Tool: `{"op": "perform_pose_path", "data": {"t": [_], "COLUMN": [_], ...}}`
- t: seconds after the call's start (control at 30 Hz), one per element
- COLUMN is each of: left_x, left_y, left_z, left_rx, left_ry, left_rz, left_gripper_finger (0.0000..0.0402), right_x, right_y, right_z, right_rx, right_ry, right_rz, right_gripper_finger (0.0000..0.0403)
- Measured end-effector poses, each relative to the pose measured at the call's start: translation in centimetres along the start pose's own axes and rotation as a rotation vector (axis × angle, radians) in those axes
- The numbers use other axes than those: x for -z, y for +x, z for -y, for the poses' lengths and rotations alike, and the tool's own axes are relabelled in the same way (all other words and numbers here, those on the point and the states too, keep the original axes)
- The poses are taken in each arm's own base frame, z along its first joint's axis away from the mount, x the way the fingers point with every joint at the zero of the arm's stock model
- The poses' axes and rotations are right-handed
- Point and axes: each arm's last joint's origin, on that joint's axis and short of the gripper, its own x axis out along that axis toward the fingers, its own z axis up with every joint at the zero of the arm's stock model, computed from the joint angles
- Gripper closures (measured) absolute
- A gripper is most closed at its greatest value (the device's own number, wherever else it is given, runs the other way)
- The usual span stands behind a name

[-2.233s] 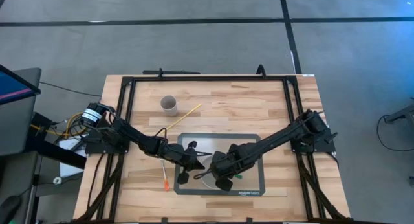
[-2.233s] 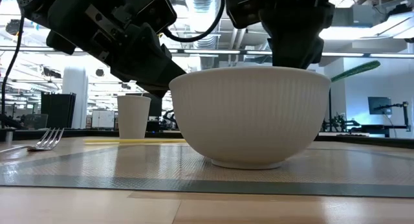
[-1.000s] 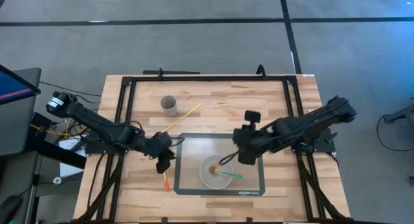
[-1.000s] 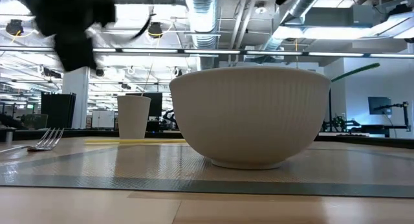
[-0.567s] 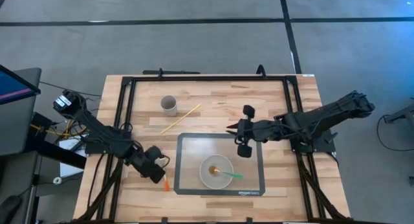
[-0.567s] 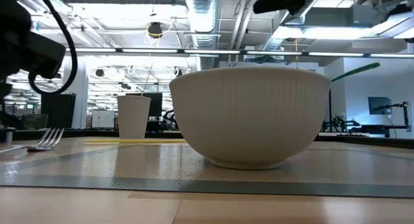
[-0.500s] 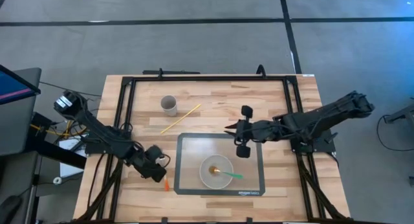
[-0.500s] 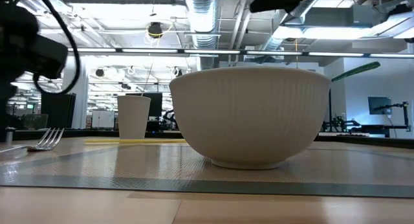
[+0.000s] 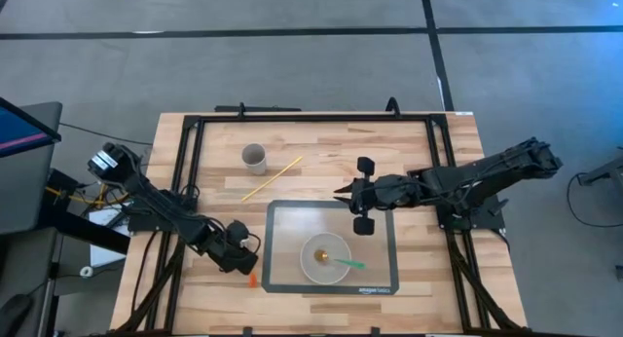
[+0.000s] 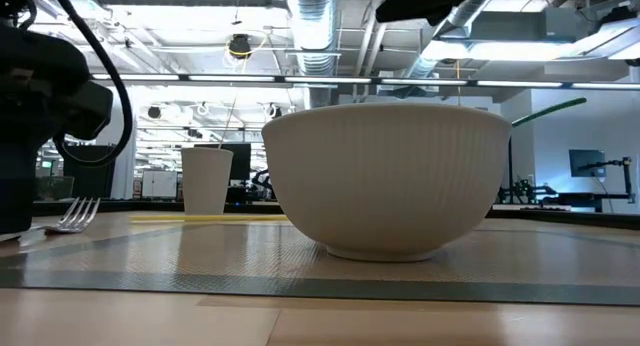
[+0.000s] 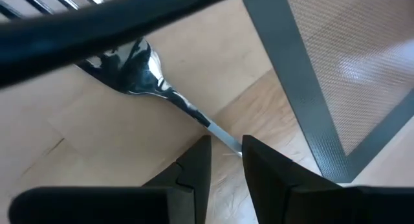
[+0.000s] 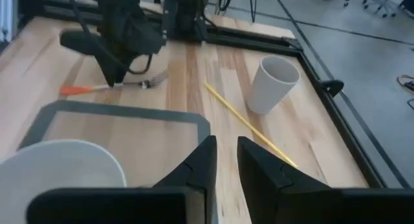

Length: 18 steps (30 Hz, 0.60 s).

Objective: Pick & Place Utensil
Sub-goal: Put the orange fork into the gray bowl

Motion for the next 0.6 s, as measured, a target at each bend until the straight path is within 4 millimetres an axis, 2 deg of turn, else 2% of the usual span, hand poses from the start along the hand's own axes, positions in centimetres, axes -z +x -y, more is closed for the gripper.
{"op": "perform_pose_path", "data": {"t": [0.17, 0.37, 0.47, 0.6], "left_x": [-0.27, -0.15, 0.12, 0.10], "left_y": [-0.72, -0.76, -0.81, -0.85], "left_z": [-0.23, -0.15, -0.26, -0.24], "left_rx": [0.007, 0.013, 0.013, 0.016], "left_ry": [0.055, 0.129, 0.135, 0.131], "left_rz": [0.024, -0.054, -0.134, -0.137], "left_gripper_finger": [0.0324, 0.0391, 0.0394, 0.0389], "right_x": [0.04, 0.03, 0.03, 0.03], "right_y": [0.09, 0.10, 0.04, 0.03], "right_z": [-0.05, -0.08, -0.24, -0.33], "right_rx": [-0.004, -0.005, -0.010, -0.034], "right_ry": [0.000, 0.002, -0.001, -0.002], "right_rz": [-0.003, -0.002, -0.001, -0.001], "right_gripper_finger": [0.0347, 0.0347, 0.0347, 0.0347]}}
